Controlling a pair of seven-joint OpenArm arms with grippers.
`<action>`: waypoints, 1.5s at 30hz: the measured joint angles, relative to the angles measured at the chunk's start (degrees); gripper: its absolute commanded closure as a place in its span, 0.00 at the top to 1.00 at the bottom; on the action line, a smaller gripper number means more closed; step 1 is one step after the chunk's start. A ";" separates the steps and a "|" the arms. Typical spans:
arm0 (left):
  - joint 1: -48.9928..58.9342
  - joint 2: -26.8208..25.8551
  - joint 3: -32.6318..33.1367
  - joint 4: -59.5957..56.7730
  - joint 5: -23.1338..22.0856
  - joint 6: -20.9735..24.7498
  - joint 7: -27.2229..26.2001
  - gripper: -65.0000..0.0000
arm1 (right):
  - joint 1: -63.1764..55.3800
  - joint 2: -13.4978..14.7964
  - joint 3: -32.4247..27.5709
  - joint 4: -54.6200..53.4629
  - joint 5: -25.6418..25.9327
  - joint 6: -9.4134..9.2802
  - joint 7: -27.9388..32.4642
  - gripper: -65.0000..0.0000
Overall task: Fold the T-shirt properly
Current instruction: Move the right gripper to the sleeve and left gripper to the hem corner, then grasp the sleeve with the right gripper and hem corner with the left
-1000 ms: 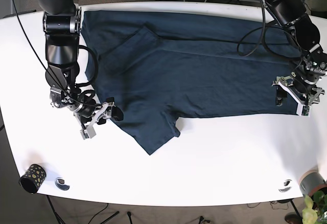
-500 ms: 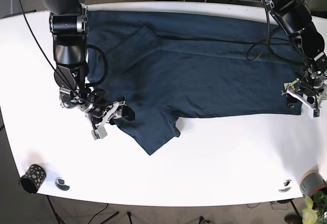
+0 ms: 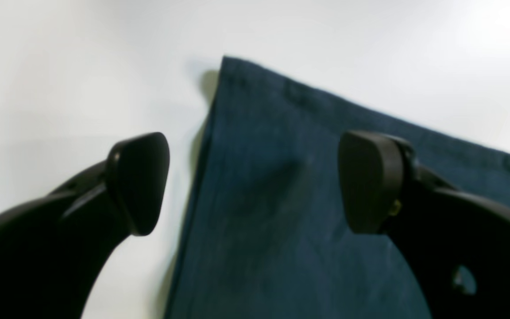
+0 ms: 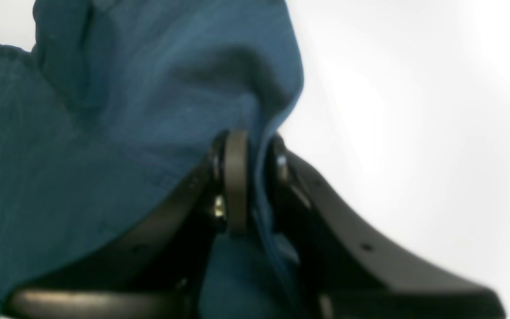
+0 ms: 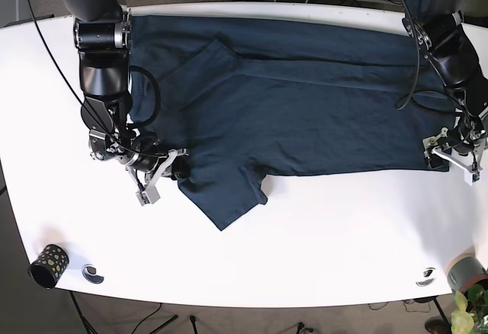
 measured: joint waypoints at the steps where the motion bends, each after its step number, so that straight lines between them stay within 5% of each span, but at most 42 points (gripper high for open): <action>1: -0.31 0.00 0.00 -0.72 0.04 0.00 -0.79 0.87 | 0.00 0.02 0.00 0.00 0.00 0.00 0.02 0.10; 13: -2.69 -2.36 0.00 -8.94 -0.83 -0.24 -4.81 0.80 | -0.04 -0.02 0.00 0.00 0.02 0.00 0.00 0.10; 16: -2.69 -2.38 0.00 -9.03 -0.61 -0.24 -4.90 0.62 | -0.04 0.02 0.02 0.00 0.02 0.00 -0.02 0.09; 23: -2.21 -2.10 0.00 -9.64 -0.46 -0.22 -7.43 0.01 | 0.00 0.00 0.02 0.02 0.02 0.00 -0.02 0.09; 29: -2.05 -1.70 -0.07 -9.44 -0.68 -0.26 -8.55 0.00 | 0.15 0.00 0.02 0.13 0.00 0.00 -0.24 0.09; 38: 1.42 1.66 -4.83 2.32 -0.17 -8.35 -7.82 0.00 | -2.14 0.66 0.04 12.35 -0.72 -0.04 -3.39 0.09; 45: 4.59 4.52 -6.60 12.81 -0.07 -10.58 -1.42 0.00 | -4.66 1.49 0.04 22.01 -0.87 0.00 -9.55 0.09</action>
